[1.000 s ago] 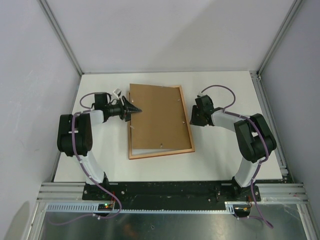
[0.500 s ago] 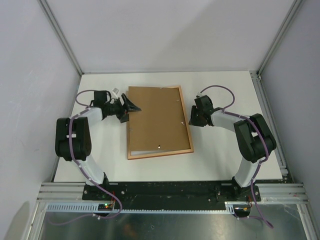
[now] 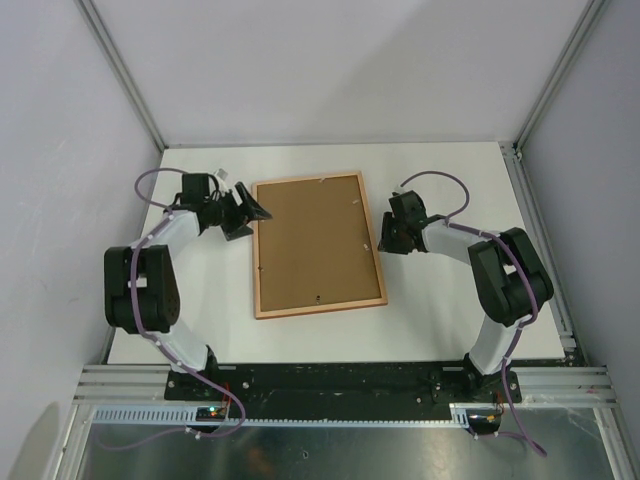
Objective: Put the photo into the frame
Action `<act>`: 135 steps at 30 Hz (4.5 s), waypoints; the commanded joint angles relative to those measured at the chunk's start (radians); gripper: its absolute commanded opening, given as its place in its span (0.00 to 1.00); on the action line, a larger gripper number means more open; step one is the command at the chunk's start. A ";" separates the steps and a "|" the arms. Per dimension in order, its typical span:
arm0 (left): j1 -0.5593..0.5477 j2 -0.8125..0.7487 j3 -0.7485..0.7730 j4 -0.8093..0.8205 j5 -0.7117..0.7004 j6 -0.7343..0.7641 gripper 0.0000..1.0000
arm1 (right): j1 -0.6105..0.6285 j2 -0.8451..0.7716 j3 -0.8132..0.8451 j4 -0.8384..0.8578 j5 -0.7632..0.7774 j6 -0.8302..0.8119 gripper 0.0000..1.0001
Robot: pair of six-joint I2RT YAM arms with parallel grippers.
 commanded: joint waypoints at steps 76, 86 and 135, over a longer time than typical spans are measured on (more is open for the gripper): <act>-0.183 -0.209 -0.304 0.084 -0.504 -0.241 0.55 | 0.077 -0.037 -0.001 -0.057 0.060 0.001 0.41; -0.187 -0.285 -0.323 0.082 -0.529 -0.224 0.56 | 0.073 -0.035 -0.002 -0.063 0.061 -0.007 0.41; -0.211 -0.196 -0.315 0.094 -0.527 -0.202 0.57 | 0.085 -0.020 -0.001 -0.056 0.056 -0.002 0.41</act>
